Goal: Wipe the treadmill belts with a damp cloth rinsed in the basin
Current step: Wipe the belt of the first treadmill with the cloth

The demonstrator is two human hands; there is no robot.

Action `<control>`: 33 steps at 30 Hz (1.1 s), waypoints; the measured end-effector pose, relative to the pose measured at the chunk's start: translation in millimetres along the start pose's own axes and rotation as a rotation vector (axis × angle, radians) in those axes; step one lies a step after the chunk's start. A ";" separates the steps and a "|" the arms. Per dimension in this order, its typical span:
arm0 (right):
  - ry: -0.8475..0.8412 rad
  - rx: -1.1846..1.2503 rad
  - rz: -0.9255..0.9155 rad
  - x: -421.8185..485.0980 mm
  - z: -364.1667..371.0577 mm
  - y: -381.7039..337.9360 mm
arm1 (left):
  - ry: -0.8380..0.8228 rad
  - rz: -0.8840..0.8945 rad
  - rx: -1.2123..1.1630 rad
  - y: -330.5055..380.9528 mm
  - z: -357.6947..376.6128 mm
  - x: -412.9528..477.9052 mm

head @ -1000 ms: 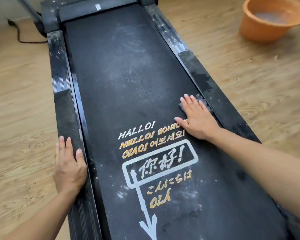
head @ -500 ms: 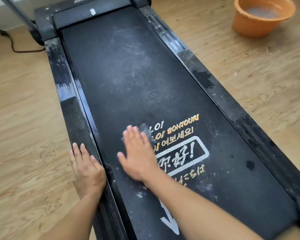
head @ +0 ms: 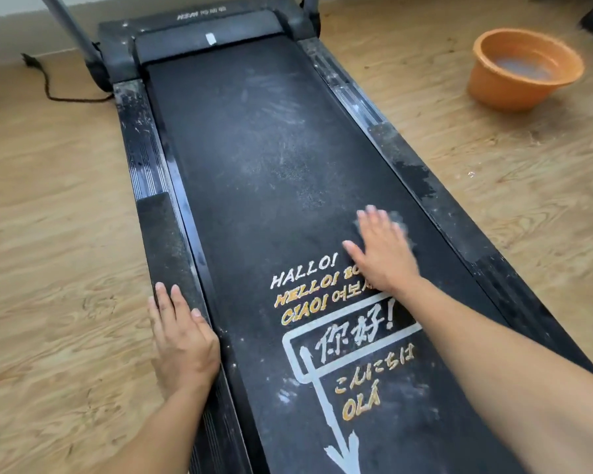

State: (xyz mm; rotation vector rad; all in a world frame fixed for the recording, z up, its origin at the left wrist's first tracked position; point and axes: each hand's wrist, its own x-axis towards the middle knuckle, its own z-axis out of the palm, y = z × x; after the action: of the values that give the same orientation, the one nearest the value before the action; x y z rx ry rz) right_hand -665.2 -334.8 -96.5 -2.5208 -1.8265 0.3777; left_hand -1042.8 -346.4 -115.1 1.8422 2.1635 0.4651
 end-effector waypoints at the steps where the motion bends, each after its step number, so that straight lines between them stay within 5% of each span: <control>1: 0.002 0.008 0.097 -7.9 -1.9 19.7 | -0.002 0.000 -0.002 0.1 0.0 0.3; 6: -0.092 0.067 0.188 -78.3 6.3 18.1 | -0.054 0.020 0.050 6.1 -7.8 -2.4; 12: -0.262 0.120 -0.127 -181.1 25.4 -74.2 | -0.630 -0.018 0.306 17.7 -51.7 29.7; 16: -0.410 0.082 -0.247 -187.0 8.7 -83.7 | -0.804 0.212 0.678 3.7 -80.6 49.4; 24: -0.440 -0.095 -0.423 -143.8 -49.3 -33.0 | -0.794 0.238 0.926 16.0 -70.0 48.0; 27: -0.439 0.090 -0.321 -146.1 -49.2 -21.9 | -0.781 0.275 1.108 39.0 -76.7 42.0; 30: -0.496 0.236 -0.260 -154.7 -42.8 -15.1 | -0.595 0.589 1.128 57.9 -91.9 28.3; 33: -0.505 0.379 -0.182 -162.9 -44.5 -7.6 | -0.481 0.949 0.768 78.8 -97.5 -4.5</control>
State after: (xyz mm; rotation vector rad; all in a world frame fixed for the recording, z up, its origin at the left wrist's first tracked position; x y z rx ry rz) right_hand -711.2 -479.0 -21.2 -2.1061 -1.8682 1.3083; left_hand -1009.7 -346.5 6.0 2.9209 1.0812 -0.7137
